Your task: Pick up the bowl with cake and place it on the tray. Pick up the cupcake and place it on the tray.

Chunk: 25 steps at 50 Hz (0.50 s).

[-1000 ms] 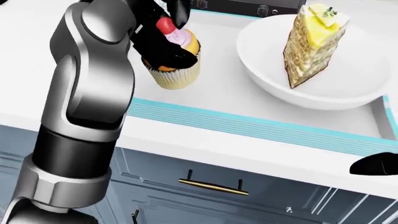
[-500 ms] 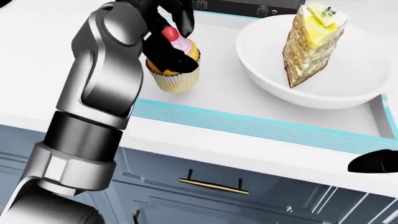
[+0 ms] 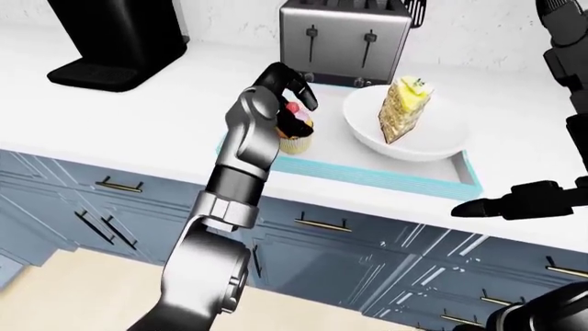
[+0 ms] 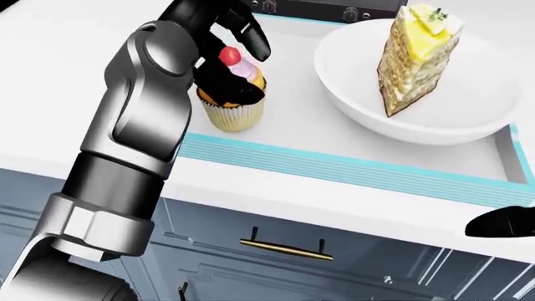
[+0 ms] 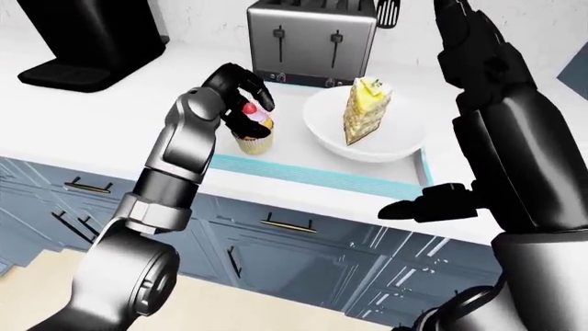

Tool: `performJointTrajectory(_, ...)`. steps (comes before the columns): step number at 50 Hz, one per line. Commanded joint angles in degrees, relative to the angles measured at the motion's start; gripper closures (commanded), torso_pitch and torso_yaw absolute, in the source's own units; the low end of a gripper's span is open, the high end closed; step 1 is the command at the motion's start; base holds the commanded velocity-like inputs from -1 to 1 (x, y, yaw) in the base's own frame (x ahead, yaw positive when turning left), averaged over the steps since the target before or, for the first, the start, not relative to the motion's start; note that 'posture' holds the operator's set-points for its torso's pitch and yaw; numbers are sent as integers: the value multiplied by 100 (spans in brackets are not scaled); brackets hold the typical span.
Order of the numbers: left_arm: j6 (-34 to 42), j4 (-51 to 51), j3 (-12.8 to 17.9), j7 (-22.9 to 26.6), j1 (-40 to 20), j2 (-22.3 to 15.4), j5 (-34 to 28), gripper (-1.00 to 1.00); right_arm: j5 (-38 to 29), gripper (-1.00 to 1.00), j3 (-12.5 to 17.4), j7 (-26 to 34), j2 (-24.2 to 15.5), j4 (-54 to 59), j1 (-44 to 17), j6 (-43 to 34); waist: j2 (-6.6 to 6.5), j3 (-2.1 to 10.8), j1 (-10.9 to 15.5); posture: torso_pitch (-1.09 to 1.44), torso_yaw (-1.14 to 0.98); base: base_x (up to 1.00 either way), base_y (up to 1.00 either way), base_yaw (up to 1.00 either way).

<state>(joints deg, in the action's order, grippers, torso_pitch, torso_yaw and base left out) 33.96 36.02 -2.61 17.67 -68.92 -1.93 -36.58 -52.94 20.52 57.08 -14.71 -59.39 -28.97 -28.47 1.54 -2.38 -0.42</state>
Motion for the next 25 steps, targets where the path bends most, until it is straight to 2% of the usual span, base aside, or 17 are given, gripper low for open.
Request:
performJointTrajectory(1, -76, -243, 31, -43, -283, -51, -63, 30, 18, -100, 27, -116, -62, -61, -106, 45, 25, 151, 3, 0, 0, 0, 0, 0)
performJointTrajectory(2, -53, -277, 24, -16, -288, -51, -75, 10, 30, -100, 29, -111, -51, -61, -100, 39, 25, 151, 2, 0, 0, 0, 0, 0)
performJointTrajectory(3, -49, -291, 23, -11, -284, -48, -81, 4, 42, -100, 44, -100, -46, -61, -103, 34, 25, 150, 1, 0, 0, 0, 0, 0)
performJointTrajectory(15, 118, -514, 14, 161, -369, -44, -182, -5, 52, -100, 55, 14, -138, -61, -243, -132, 31, 141, -1, 0, 0, 0, 0, 0)
performJointTrajectory(19, 325, -803, 15, 350, -483, -81, -254, -9, -38, -100, 83, 250, -246, -61, -508, -276, 32, 132, -3, 0, 0, 0, 0, 0)
performJointTrajectory(25, 1155, -2326, -37, 1064, -434, -137, -544, -11, -151, -100, 133, 452, -148, -61, -681, -222, 21, 79, -14, 0, 0, 0, 0, 0)
